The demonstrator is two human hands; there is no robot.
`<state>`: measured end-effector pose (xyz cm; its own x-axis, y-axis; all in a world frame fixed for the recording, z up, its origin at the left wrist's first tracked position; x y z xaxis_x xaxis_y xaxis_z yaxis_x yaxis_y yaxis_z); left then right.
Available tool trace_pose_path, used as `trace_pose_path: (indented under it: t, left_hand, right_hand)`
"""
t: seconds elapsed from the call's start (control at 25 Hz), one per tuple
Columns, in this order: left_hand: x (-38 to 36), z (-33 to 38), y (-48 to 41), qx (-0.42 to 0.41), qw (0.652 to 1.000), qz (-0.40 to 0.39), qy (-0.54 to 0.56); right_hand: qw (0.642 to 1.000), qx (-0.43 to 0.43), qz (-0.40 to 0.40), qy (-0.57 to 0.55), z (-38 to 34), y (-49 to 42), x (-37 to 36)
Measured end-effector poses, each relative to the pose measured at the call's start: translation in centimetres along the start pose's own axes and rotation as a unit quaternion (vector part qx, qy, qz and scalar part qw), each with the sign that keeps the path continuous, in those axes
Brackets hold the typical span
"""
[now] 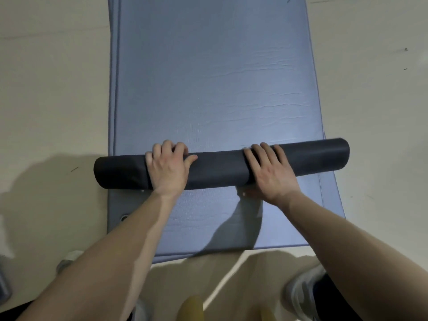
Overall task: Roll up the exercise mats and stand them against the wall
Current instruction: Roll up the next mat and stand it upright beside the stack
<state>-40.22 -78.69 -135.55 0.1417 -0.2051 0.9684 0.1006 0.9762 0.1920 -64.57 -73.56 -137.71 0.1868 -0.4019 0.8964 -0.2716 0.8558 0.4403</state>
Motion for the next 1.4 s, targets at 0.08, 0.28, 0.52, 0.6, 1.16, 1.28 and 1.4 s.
trace_pose_path:
  t: [0.08, 0.28, 0.52, 0.6, 1.16, 1.28, 1.4]
  left_hand:
    - [-0.6, 0.5, 1.0, -0.048, 0.999, -0.011, 0.012]
    - [-0.8, 0.7, -0.9, -0.136, 0.967, -0.208, -0.049]
    - [-0.6, 2.1, 0.8, -0.128, 0.911, -0.389, -0.047]
    - [-1.8, 1.9, 1.7, -0.125, 0.881, -0.455, -0.036]
    - [2.8, 2.2, 2.5, -0.092, 0.993, -0.055, -0.044]
    - [2.7, 2.5, 3.1, -0.097, 0.993, 0.047, 0.052]
    - [1.3, 2.3, 0.7, -0.121, 0.989, -0.082, -0.028]
  right_hand:
    - [0.999, 0.015, -0.024, -0.025, 1.2, -2.2, 0.9]
    - [0.994, 0.037, -0.072, -0.068, 2.2, -3.3, 2.6]
    - [0.973, 0.022, -0.177, -0.147, 1.3, 0.2, 1.3]
    - [0.962, 0.026, -0.216, -0.167, 0.5, 1.8, -0.1]
    - [0.98, -0.055, 0.001, -0.191, 0.8, 3.9, -0.2]
    - [0.989, -0.012, -0.07, -0.128, 1.4, 2.6, 0.0]
    - [0.979, 0.016, -0.13, -0.157, 3.0, -0.4, 1.8]
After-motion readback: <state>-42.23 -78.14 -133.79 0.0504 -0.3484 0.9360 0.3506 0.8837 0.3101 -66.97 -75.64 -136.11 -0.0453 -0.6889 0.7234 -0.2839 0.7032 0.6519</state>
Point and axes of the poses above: each hand's wrist, its own y-axis away from the middle knuckle, its own x-axis out of the back of the hand, z = x × y, the point moved 8 cm from there along -y, towards the middle knuckle, and after that the axes turned 12 degrees about -z, right-handed, at the moved point
